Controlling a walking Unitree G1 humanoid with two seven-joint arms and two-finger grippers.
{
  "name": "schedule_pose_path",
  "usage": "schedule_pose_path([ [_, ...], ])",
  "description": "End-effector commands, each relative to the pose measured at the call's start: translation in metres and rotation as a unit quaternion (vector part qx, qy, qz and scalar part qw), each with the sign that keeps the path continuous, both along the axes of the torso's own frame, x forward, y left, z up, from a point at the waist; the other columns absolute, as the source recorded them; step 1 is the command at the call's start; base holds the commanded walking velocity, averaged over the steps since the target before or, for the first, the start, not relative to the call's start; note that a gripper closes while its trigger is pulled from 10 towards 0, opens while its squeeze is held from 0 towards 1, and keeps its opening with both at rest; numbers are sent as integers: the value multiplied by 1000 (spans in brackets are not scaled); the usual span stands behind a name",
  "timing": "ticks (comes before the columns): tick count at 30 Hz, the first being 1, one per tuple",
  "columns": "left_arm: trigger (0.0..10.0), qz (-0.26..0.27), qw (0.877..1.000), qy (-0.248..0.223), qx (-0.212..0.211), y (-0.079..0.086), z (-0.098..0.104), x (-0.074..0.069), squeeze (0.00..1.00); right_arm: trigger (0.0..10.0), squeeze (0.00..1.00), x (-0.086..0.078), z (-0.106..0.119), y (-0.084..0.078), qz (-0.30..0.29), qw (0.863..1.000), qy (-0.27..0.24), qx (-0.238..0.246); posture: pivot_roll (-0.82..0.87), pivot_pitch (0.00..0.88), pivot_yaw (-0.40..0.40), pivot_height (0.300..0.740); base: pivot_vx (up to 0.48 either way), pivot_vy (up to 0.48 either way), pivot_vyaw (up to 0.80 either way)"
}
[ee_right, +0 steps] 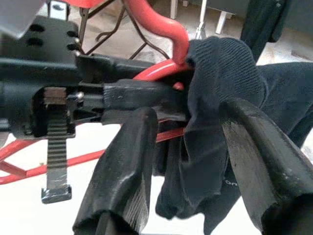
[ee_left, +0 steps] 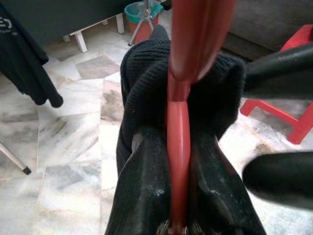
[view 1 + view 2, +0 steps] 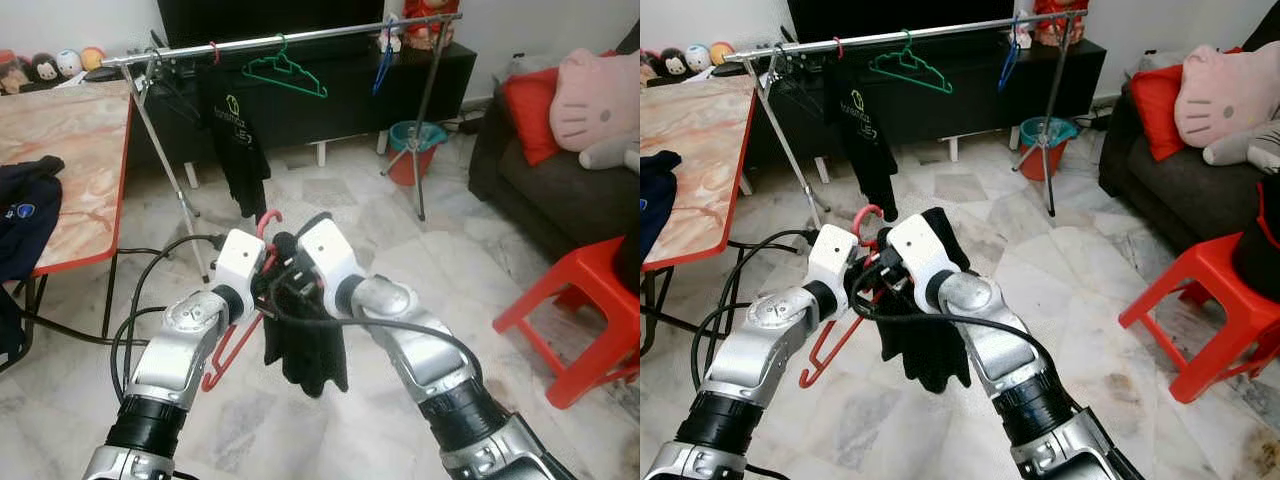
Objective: Hang hanger
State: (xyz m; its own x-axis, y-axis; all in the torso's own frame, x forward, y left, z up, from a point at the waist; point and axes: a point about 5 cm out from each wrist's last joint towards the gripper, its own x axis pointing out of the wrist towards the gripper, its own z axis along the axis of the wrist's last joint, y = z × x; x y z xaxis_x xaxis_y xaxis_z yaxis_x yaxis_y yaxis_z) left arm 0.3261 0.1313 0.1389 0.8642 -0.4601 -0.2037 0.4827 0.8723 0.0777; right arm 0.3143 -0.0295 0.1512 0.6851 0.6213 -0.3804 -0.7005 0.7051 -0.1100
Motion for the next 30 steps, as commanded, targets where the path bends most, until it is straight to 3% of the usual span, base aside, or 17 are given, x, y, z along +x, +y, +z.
schedule_pose_path([
  [1, 10000, 7, 999, -29, -10, 2, 11, 4, 0, 10000, 1000, -6, 3, 3, 12, 1000, 1, 4, 62, 0, -15, 740, 0, 0, 0],
  [8, 10000, 3, 1000, -30, -7, 6, 9, 3, 0, 10000, 1000, -18, 0, -13, 10, 1000, 5, -12, 57, 0, -13, 740, 0, 0, 0],
  [30, 10000, 3, 1000, -30, -7, 6, 9, 3, 0, 10000, 1000, -18, 0, -13, 10, 1000, 5, -12, 57, 0, -13, 740, 0, 0, 0],
])
